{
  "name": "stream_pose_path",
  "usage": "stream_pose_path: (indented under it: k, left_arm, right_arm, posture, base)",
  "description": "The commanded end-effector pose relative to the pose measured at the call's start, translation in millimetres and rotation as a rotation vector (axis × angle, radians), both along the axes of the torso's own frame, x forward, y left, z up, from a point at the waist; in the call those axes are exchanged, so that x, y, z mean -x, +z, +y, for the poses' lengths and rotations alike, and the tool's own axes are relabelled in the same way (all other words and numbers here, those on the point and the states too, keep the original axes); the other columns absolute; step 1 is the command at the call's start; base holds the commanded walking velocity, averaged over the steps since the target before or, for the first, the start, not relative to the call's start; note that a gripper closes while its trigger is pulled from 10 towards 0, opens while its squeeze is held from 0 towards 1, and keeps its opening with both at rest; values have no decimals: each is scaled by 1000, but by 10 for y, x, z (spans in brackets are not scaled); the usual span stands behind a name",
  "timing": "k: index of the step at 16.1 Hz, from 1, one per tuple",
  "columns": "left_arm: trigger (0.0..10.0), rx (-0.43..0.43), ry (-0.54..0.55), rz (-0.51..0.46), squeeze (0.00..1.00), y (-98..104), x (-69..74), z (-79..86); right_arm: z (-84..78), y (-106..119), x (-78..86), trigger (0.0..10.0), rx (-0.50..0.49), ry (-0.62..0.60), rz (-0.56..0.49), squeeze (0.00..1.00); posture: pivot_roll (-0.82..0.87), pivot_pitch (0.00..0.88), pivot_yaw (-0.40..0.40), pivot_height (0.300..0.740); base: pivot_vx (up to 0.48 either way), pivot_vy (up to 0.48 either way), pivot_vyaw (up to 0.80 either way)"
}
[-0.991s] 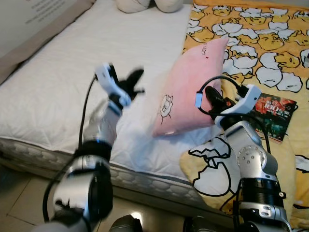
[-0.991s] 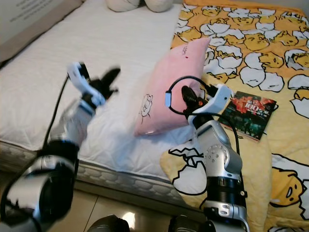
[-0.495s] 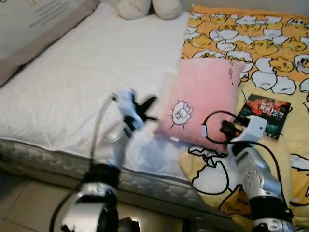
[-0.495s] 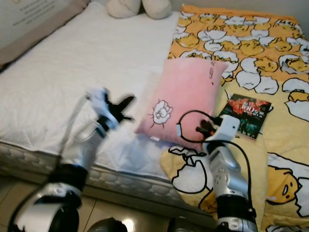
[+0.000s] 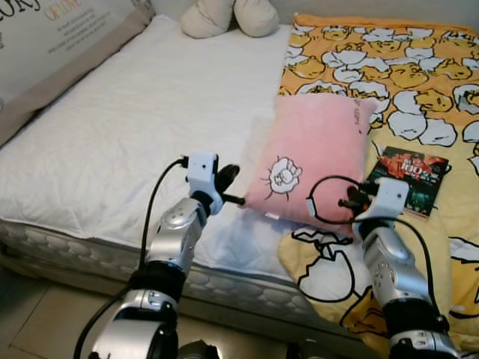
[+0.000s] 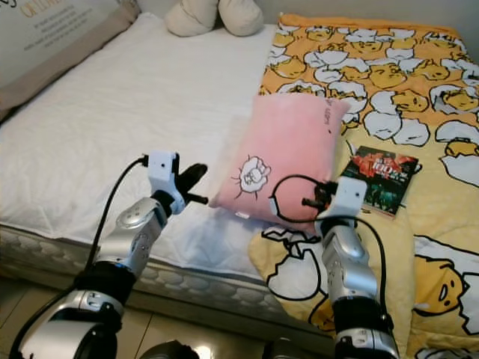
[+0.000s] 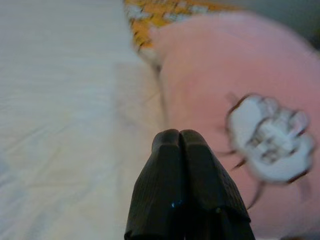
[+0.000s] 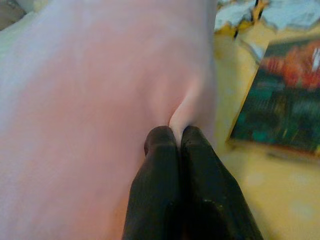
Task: Clean up the room
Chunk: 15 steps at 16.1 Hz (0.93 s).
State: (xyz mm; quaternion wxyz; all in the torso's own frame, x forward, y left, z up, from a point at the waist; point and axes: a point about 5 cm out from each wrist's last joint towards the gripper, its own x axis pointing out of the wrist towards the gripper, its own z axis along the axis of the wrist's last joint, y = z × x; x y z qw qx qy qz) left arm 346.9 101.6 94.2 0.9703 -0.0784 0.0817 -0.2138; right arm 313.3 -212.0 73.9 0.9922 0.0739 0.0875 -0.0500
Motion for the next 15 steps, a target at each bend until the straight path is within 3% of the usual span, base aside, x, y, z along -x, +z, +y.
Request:
stream_pose_path:
  k: [1, 3, 4, 6, 7, 10, 15]
  left_arm:
    - [10000, -56, 20, -42, 0, 77, -68, 86]
    - [10000, -109, 36, -78, 0, 137, -119, 162]
    - [10000, -159, 74, -156, 0, 232, -145, 202]
    - [10000, -210, 102, -243, 0, 289, -97, 181]
    - [10000, -204, 114, -288, 1000, 322, -45, 158]
    - [10000, -145, 111, -308, 1000, 304, 80, 88]
    - [10000, -167, 92, -323, 1000, 300, 87, 69]
  right_arm:
    - [-5, 42, -26, 10000, 53, -3, -22, 1000]
    - [-27, 186, -41, 10000, 140, -50, -131, 1000]
    - [21, 331, -44, 10000, 214, -54, -244, 1000]
    - [51, 358, 1, 10000, 257, -92, -289, 1000]
    - [52, 360, 48, 10000, 270, -132, -309, 1000]
    - [178, 352, 136, 10000, 308, -110, -361, 1000]
    - [310, 287, 120, 10000, 299, -30, -330, 1000]
  posture:
    - [-109, 9, 67, 716]
    - [-113, 0, 67, 716]
    - [-101, 0, 65, 716]
    - [-91, 0, 66, 716]
    - [-78, 0, 60, 716]
    - [-62, 0, 45, 716]
    - [-78, 0, 29, 716]
  base:
    - [0, 0, 0]
    - [0, 0, 0]
    - [0, 0, 0]
    - [0, 0, 0]
    - [0, 0, 0]
    - [0, 0, 0]
    - [0, 0, 0]
